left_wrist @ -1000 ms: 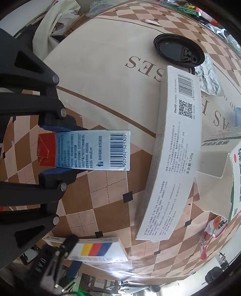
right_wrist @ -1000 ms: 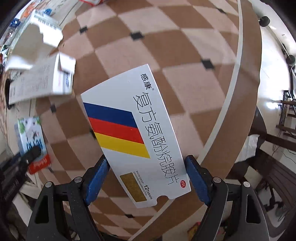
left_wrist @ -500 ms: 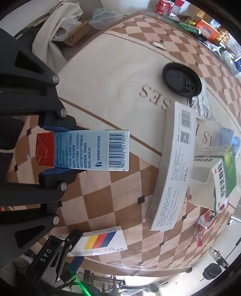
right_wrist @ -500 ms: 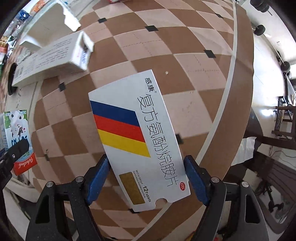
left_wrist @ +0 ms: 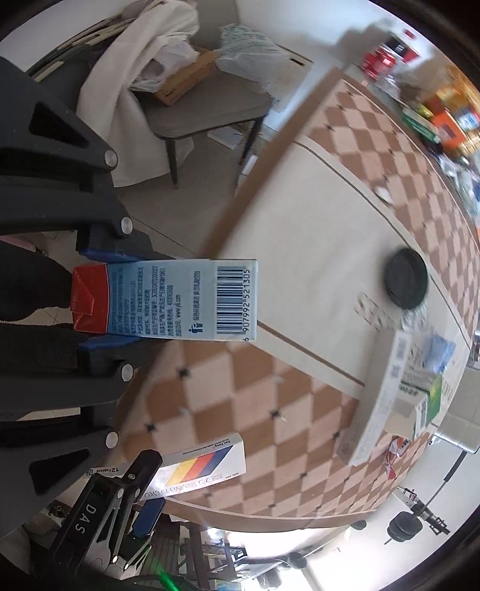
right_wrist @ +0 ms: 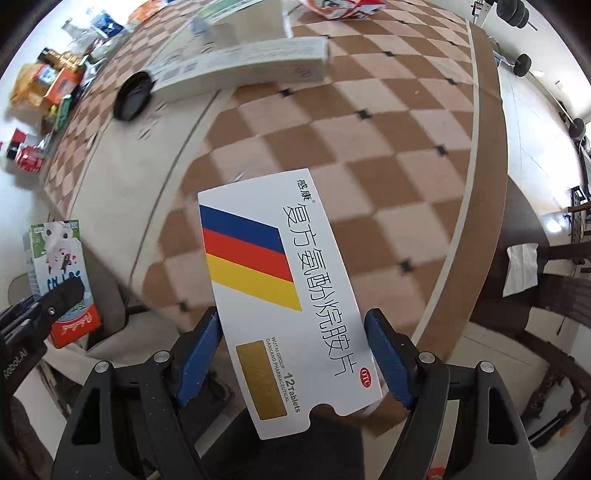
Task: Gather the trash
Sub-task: 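Carry the carton and striped box over the trash bin, then open both tools to drop the carton and box into the bin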
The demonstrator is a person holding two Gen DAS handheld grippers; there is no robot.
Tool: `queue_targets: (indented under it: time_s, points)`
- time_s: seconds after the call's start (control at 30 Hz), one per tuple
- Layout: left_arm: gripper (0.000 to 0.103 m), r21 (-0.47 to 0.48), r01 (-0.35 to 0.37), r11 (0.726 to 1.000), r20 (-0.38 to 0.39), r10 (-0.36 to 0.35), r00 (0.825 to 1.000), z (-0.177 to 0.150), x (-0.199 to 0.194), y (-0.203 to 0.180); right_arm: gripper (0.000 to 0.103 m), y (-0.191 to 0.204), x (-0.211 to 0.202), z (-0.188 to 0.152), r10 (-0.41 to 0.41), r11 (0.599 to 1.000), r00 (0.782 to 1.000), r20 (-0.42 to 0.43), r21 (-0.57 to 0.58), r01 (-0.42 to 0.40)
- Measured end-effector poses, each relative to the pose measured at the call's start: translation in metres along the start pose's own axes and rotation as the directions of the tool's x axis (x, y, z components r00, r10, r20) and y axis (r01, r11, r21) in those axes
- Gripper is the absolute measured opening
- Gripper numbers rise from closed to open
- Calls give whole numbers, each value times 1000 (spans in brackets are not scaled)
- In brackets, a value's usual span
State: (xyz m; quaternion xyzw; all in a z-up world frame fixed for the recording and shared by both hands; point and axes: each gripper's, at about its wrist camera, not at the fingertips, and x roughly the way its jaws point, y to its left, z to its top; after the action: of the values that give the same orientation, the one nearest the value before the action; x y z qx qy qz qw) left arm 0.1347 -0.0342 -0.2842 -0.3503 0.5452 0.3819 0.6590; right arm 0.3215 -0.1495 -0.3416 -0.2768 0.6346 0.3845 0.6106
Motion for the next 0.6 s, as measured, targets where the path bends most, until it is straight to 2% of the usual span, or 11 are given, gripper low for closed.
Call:
queue_targets:
  time_s: [0.13,0.23,0.33,0.43,0.6]
  points:
    - [27,-46,27,999,-47,-29,998,-47,13,43,79,41,11,-53,59,998,998,-25,11,-59]
    - [27,-93,47,995,-131,-59,990,-71,48,73,79,69,31,-94,93,996,993,-71,25,-91]
    - [27,-151,92,984,-215,-124,969,-86,95,94,79,83,66,-131,101,995,985,-137,24,-98]
    - [27,-189,132,973,-260,-179,949,-90,148,103,79,87,114,-160,80,997,976,-203,33,-75]
    - [27,-223,207,953,-312,-271,911,-75,247,97,78,64,214,-176,30,994,968,-251,108,-3]
